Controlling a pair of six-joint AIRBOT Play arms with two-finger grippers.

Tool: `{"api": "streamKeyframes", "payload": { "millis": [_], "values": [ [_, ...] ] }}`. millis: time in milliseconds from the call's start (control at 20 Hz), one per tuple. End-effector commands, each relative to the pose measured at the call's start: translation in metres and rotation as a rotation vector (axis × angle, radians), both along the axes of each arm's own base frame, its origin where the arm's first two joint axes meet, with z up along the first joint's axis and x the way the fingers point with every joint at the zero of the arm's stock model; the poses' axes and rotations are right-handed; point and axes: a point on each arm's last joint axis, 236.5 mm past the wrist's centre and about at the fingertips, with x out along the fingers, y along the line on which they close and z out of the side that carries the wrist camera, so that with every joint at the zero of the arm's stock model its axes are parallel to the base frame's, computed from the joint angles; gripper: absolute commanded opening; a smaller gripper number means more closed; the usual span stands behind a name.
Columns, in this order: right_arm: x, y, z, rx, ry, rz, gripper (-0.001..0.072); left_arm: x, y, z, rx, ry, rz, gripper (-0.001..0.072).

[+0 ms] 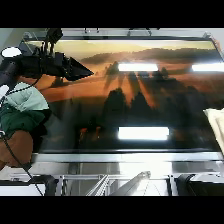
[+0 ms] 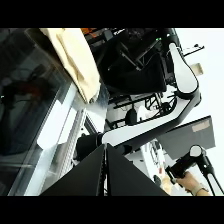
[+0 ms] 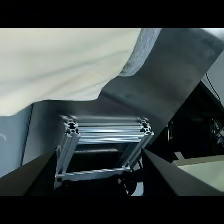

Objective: Fold the shirts.

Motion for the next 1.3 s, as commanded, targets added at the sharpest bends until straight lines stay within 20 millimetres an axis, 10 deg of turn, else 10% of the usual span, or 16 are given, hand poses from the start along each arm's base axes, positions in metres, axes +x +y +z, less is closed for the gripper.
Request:
{"api": "streamKeyframes", "payload": {
  "millis": [0,50,100,150,200,500,650,900,1050,1250],
  "values": [
    [-0.010,0.008,-0.013,0.042,0.048,-0.048,0.0575,0.005,0.000,-0.001,0.001,-0.003,0.019,0.0005],
    [-0.003,0.009,-0.012,0.030,0.033,-0.079,0.0569,0.005,0.000,0.000,0.001,-0.004,0.019,0.0005],
    [0.009,0.012,-0.013,0.039,-0.015,-0.095,0.0422,0.005,0.000,0.000,-0.002,-0.004,0.021,0.0005],
    [0.029,0.017,-0.012,0.063,-0.093,-0.099,0.0091,0.006,0.000,0.003,-0.011,-0.005,0.024,0.0005],
    [0.056,0.023,-0.009,0.093,-0.195,-0.101,0.0024,0.008,0.002,0.007,-0.015,-0.017,0.031,0.0004],
    [0.229,0.100,0.048,0.231,-0.808,0.184,0.0012,0.034,0.042,0.074,0.014,-0.241,0.131,0.0002],
    [0.281,0.179,0.063,0.176,-0.995,0.413,0.0011,0.021,0.056,0.058,0.094,-0.206,0.161,0.0002],
    [0.231,0.381,0.029,0.471,-1.070,0.756,0.0012,-0.082,0.031,-0.029,0.169,0.054,0.128,0.0004],
    [0.190,0.435,0.015,0.592,-1.028,0.905,0.0012,-0.140,0.021,-0.085,0.189,0.220,0.125,0.0005],
    [0.187,0.454,0.020,0.639,-1.045,0.916,0.0013,-0.166,0.022,-0.111,0.204,0.255,0.186,0.0006]
  ]
}}
